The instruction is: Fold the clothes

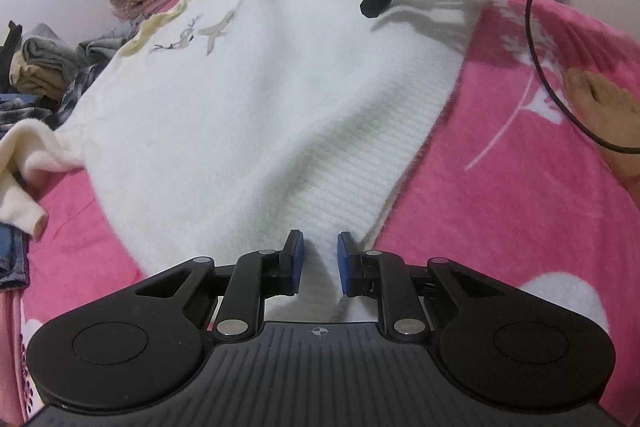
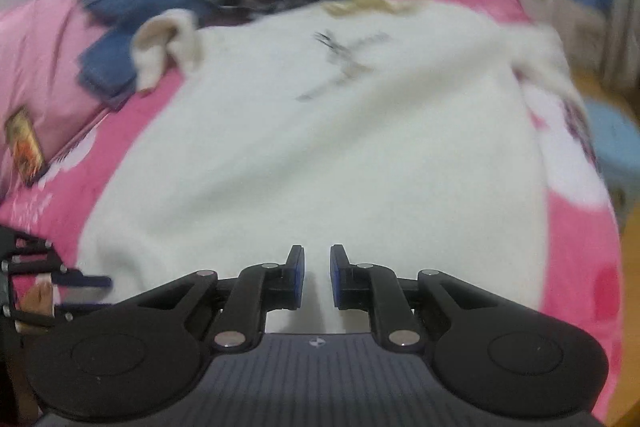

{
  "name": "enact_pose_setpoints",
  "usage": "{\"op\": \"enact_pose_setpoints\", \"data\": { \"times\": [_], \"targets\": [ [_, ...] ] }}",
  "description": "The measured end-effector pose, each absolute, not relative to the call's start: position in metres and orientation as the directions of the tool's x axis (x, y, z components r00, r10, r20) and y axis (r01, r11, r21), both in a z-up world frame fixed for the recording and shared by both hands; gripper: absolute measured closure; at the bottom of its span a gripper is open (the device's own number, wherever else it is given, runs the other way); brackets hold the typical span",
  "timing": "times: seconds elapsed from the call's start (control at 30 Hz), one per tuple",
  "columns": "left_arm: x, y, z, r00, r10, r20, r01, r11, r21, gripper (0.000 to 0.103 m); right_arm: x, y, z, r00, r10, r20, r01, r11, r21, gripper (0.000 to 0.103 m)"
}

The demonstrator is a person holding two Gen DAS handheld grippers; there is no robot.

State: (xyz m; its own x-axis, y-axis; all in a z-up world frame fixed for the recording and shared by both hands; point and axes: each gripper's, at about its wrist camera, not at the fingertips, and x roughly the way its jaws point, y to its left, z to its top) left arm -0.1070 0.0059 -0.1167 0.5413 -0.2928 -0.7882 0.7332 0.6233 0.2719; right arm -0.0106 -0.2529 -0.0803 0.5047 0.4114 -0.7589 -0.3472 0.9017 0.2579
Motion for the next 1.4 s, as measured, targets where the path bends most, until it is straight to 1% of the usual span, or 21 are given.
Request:
{"op": "enact_pose_setpoints", "data": {
  "times": [0.13,0.17,0.23,0.33,0.43,0.5,0.63,0.7,0.77,0.8,0.93,1.03,1.1,1.13,1.17,1.23,1.4],
  "targets": [
    [-0.11,0.005,-0.116,0.547,-0.279,-0.789,0.727,0.626,0.282,0.086,0.002,-0.23,-0.093,0.449,0.436,-0.78,-0.393,0.88,0.266,0.088],
    [-0.11,0.005,-0.116,0.548,-0.277,-0.789,0.725,0.628,0.284,0.086,0.009,-0.222,-0.1,0.444,0.408,-0.798,-0.404,0.886,0.228,0.089],
    [-0.111,0.005,-0.116,0.551,-0.275,-0.788,0.721,0.632,0.283,0.086,0.024,-0.208,-0.108,0.485,0.349,-0.802,-0.404,0.903,0.148,0.092],
    [-0.112,0.006,-0.116,0.549,-0.274,-0.79,0.718,0.638,0.278,0.086,0.05,-0.203,-0.109,0.57,0.272,-0.776,-0.318,0.943,0.097,0.093],
    [-0.111,0.006,-0.116,0.551,-0.273,-0.789,0.718,0.636,0.282,0.086,0.058,-0.207,-0.107,0.586,0.255,-0.769,-0.266,0.957,0.115,0.093],
    [-0.111,0.007,-0.116,0.553,-0.274,-0.787,0.718,0.635,0.284,0.086,0.057,-0.21,-0.104,0.578,0.262,-0.773,-0.253,0.958,0.135,0.091],
    [-0.11,0.01,-0.116,0.55,-0.284,-0.785,0.718,0.641,0.271,0.086,0.038,-0.193,-0.091,0.451,0.422,-0.787,-0.395,0.885,0.248,0.089],
    [-0.109,0.011,-0.116,0.549,-0.288,-0.785,0.717,0.645,0.265,0.086,0.039,-0.174,-0.098,0.386,0.427,-0.818,-0.45,0.861,0.237,0.089],
    [-0.109,0.01,-0.118,0.552,-0.285,-0.784,0.717,0.643,0.271,0.086,0.054,-0.155,-0.106,0.402,0.401,-0.823,-0.454,0.868,0.202,0.09],
    [-0.11,0.01,-0.118,0.554,-0.284,-0.783,0.717,0.641,0.275,0.086,0.062,-0.146,-0.11,0.413,0.387,-0.824,-0.453,0.873,0.183,0.091],
    [-0.111,0.011,-0.118,0.557,-0.282,-0.781,0.714,0.643,0.278,0.086,0.106,-0.142,-0.107,0.473,0.387,-0.791,-0.303,0.915,0.266,0.094],
    [-0.111,0.012,-0.118,0.555,-0.285,-0.781,0.715,0.644,0.272,0.086,0.101,-0.157,-0.104,0.502,0.412,-0.76,-0.271,0.91,0.314,0.094],
    [-0.11,0.012,-0.119,0.556,-0.289,-0.779,0.715,0.644,0.272,0.086,0.089,-0.169,-0.097,0.515,0.415,-0.75,-0.269,0.909,0.318,0.091],
    [-0.11,0.013,-0.12,0.556,-0.291,-0.779,0.716,0.644,0.271,0.086,0.082,-0.175,-0.093,0.521,0.416,-0.745,-0.269,0.909,0.319,0.088],
    [-0.11,0.014,-0.119,0.556,-0.293,-0.778,0.715,0.645,0.268,0.086,0.071,-0.183,-0.088,0.515,0.438,-0.737,-0.285,0.898,0.334,0.084],
    [-0.11,0.014,-0.119,0.555,-0.296,-0.777,0.714,0.649,0.263,0.086,0.049,-0.2,-0.078,0.494,0.475,-0.728,-0.326,0.878,0.352,0.08],
    [-0.11,0.014,-0.119,0.556,-0.295,-0.777,0.71,0.655,0.258,0.085,-0.009,-0.222,-0.062,0.415,0.5,-0.76,-0.44,0.842,0.313,0.08]
  ]
}}
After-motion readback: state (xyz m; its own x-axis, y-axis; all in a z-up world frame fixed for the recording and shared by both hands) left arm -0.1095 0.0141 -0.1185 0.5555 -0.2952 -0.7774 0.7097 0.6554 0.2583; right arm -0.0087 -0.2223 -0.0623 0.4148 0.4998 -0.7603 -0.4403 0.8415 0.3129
